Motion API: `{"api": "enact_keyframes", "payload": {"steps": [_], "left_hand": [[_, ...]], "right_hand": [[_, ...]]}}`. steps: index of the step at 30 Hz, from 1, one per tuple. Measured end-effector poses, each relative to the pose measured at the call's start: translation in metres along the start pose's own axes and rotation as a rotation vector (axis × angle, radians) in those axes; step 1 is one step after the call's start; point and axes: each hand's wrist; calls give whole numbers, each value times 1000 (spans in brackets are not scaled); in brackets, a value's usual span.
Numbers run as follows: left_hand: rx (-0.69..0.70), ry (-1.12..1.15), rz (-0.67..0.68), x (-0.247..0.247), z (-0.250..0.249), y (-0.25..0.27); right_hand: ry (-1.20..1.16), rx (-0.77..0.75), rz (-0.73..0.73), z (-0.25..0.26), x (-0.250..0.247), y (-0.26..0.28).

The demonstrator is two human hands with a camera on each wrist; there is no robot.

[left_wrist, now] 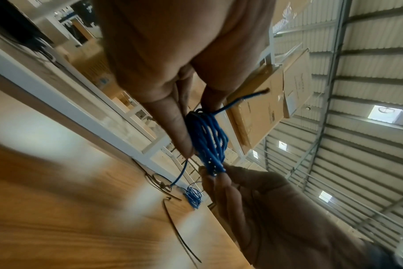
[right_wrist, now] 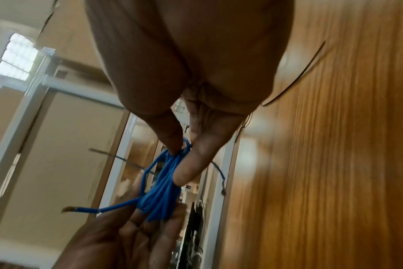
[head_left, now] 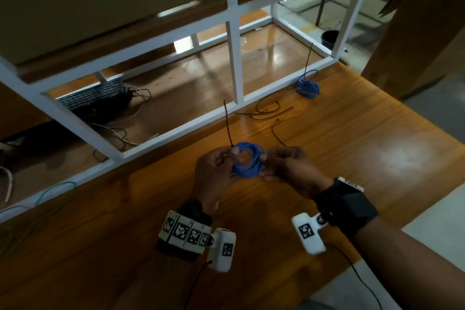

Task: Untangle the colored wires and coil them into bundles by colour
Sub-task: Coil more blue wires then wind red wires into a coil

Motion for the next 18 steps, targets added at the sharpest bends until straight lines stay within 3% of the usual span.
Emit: {"api": "enact_keyframes", "payload": {"steps": [5, 7, 10, 12, 13, 15, 18], "left_hand": [[-50, -73, 65, 40, -8, -32], [-51, -115, 50, 48, -7, -41], [-43, -131, -59, 54, -8, -57], [-21, -127, -148, 51, -14, -73], [-6, -113, -168, 49, -19, -82], [41, -95, -170, 48, -29, -98], [87, -100, -169, 49, -34, -110]], "right_hand": [[12, -89, -132, 18, -78, -33], [-26, -152, -278, 36, -115, -52], [-49, -227, -563, 70, -170, -91], [98, -243, -658, 85, -210, -123], [195, -241, -660, 90, -226, -136], [97, -165, -659, 88, -261, -179], [58, -1, -824, 89, -256, -208]]}}
Point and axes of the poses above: each hand's wrist, its own y-axis away from the middle knuckle, its own x-axis out of the palm, z = x × y, and after that the axes turned 5 degrees about -x, right-handed
